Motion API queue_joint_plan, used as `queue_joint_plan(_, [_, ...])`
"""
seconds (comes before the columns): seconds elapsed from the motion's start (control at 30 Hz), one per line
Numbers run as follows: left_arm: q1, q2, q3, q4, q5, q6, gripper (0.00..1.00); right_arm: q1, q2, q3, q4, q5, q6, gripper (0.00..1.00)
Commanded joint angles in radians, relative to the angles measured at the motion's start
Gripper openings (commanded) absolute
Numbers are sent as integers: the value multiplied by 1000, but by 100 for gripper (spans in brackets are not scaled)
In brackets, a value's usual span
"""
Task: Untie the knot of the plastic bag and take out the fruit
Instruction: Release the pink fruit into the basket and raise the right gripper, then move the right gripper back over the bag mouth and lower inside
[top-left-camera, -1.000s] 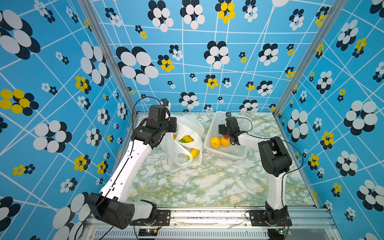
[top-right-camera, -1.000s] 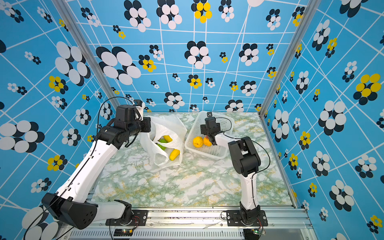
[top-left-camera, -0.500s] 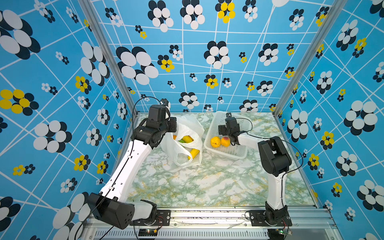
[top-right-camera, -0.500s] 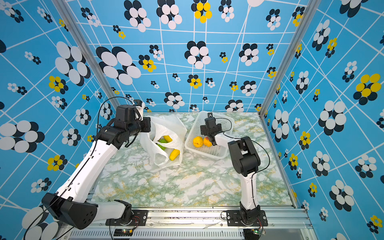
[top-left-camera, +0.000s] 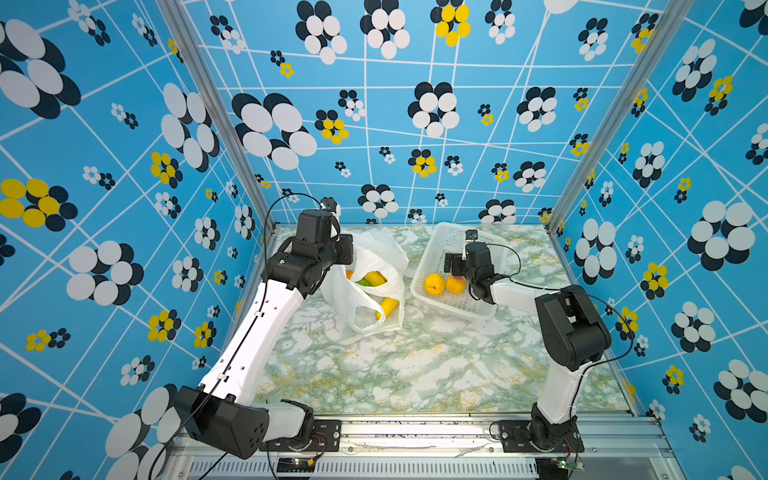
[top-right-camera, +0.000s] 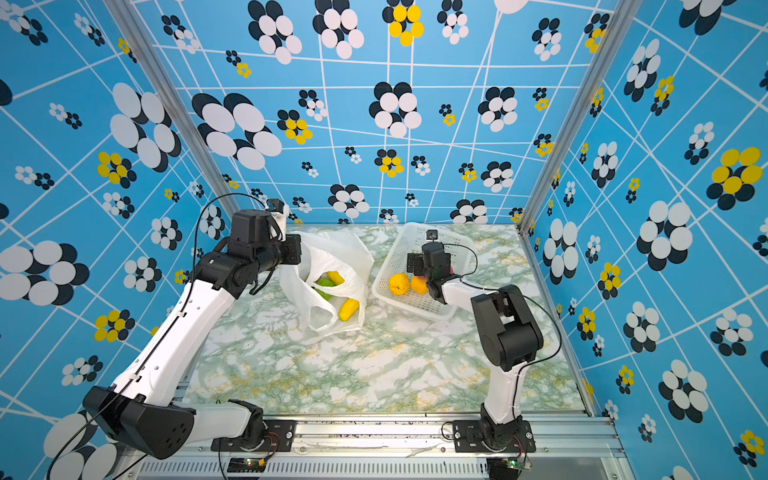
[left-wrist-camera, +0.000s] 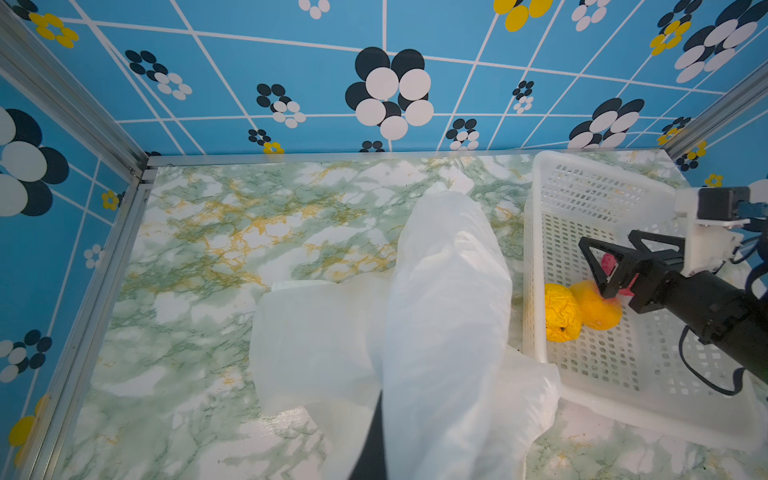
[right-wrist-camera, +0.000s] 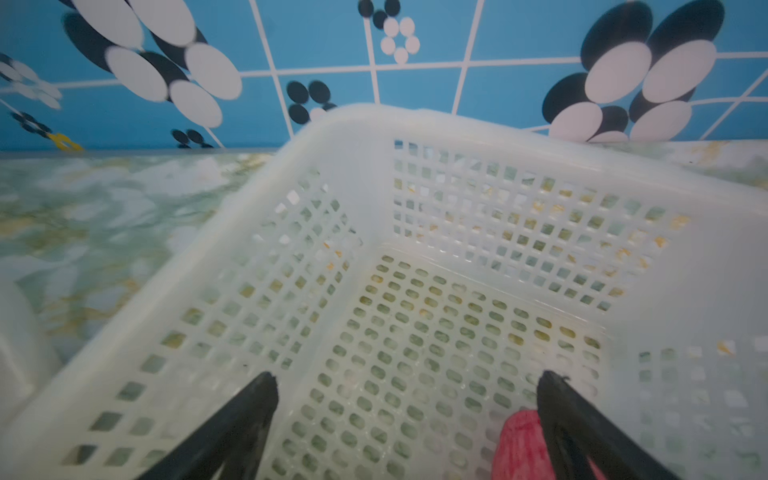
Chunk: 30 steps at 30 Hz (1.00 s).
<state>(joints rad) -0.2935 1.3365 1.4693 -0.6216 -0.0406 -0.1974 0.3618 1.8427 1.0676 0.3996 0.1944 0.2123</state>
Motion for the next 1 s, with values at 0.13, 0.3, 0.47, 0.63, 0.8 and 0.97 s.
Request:
queue_joint_plan(0.13, [11,-28,22,3,6,-3,0,118,-327,-151,10,-81,64,82])
queue_joint_plan(0.3, [17,-27,21,10,37,-17,0,256,-477,-153,-190,41,124,62])
queue_joint_plan(0.47, [20,-28,0,27,9,-23,0,410,-559,-199,-212,75,244,53])
queue_joint_plan(0.63, [20,-21,14,24,24,-37,0,563,-536,-132,-363,67,387,46])
queue_joint_plan(0.8, [14,-73,28,21,-5,6,0,722,-468,-40,-473,38,509,44])
queue_joint_plan(0.97, [-81,-129,-13,55,-159,109,0,743,-293,125,-636,2,560,31])
